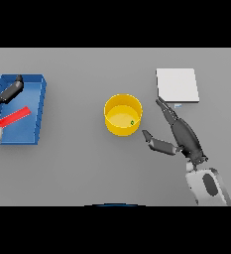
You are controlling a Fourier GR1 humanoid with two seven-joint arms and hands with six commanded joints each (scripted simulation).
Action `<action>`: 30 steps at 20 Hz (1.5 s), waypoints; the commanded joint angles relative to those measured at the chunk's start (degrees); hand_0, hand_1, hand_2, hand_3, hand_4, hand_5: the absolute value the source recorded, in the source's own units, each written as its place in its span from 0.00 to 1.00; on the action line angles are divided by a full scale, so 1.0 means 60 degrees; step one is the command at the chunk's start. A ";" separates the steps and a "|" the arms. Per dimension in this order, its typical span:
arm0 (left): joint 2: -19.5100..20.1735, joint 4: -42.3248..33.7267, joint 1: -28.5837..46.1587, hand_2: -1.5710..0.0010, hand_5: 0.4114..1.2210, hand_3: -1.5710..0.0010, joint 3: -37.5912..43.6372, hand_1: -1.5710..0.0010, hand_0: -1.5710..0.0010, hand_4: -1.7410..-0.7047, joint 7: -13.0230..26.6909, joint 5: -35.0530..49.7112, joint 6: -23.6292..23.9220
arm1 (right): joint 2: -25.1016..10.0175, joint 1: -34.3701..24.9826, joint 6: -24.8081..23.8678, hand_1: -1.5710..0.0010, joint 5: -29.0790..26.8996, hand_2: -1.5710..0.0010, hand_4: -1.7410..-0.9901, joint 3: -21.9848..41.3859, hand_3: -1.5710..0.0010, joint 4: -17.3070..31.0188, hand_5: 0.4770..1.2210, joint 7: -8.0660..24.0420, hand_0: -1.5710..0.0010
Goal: Pick up the red beaker and tilt it to pour out 1 green nut into yellow bowl. Pick up the yellow bowl and place it on the metallic measuring scale.
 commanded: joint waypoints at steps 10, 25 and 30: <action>-0.0017 0.0038 -0.0012 1.00 0.35 1.00 -0.0102 1.00 1.00 0.97 -0.0003 -0.0085 0.0026 | -0.2030 -0.3536 0.2315 1.00 0.2606 1.00 0.69 0.2133 1.00 0.1602 0.28 -0.0514 1.00; 0.0181 -0.0147 0.0161 1.00 0.35 1.00 0.0022 1.00 1.00 0.96 -0.0152 0.0008 -0.0016 | -0.1518 -0.6138 0.3725 1.00 0.4247 1.00 0.65 0.4271 1.00 0.4352 0.34 -0.1128 1.00; 0.0266 -0.0235 0.0251 1.00 0.36 1.00 0.0070 1.00 1.00 0.96 -0.0029 0.0053 -0.0094 | -0.1237 -0.6481 0.3918 1.00 0.4394 1.00 0.64 0.4519 1.00 0.4956 0.35 -0.1085 1.00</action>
